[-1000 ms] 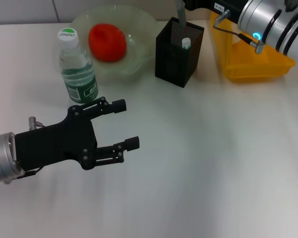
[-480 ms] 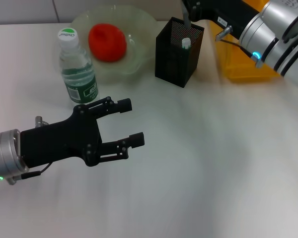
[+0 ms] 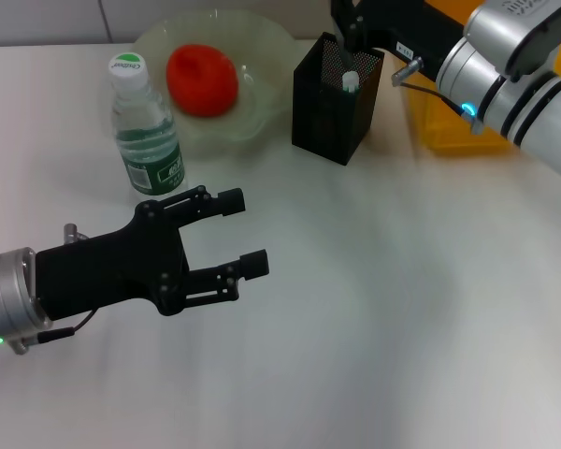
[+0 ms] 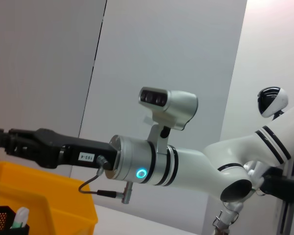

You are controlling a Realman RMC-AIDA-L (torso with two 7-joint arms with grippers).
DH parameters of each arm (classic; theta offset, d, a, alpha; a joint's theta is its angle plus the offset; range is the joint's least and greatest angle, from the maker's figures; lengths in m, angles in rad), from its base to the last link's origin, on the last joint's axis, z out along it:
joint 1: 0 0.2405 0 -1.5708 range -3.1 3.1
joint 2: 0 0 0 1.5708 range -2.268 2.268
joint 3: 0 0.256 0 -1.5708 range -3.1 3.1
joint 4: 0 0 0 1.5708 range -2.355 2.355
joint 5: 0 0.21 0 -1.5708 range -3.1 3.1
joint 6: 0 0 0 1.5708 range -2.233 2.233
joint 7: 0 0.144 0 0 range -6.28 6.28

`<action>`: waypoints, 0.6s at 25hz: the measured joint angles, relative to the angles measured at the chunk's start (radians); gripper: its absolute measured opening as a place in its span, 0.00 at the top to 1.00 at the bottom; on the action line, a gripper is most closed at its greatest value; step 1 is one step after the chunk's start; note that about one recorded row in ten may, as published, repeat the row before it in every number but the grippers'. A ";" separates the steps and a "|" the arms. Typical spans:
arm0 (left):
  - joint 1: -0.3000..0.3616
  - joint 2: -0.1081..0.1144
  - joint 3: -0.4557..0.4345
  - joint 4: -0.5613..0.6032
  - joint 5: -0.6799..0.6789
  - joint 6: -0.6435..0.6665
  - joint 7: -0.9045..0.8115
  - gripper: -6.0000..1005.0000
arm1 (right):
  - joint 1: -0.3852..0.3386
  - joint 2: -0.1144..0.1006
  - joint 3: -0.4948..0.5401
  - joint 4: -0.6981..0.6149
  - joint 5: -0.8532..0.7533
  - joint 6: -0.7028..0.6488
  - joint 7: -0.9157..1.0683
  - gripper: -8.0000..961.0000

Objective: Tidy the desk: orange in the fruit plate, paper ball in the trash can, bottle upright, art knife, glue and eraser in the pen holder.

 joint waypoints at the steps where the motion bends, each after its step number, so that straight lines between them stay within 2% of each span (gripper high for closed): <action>1: 0.001 0.000 0.000 0.000 0.000 0.001 0.000 0.19 | 0.002 0.000 0.001 0.002 0.000 0.014 0.002 0.82; 13: 0.010 0.003 0.000 0.000 -0.002 0.010 0.003 0.19 | -0.002 0.000 0.006 0.014 0.000 0.006 0.035 0.80; 15: 0.010 0.003 0.000 0.000 -0.002 0.011 0.004 0.19 | -0.005 0.000 0.015 0.012 0.000 0.003 0.048 0.71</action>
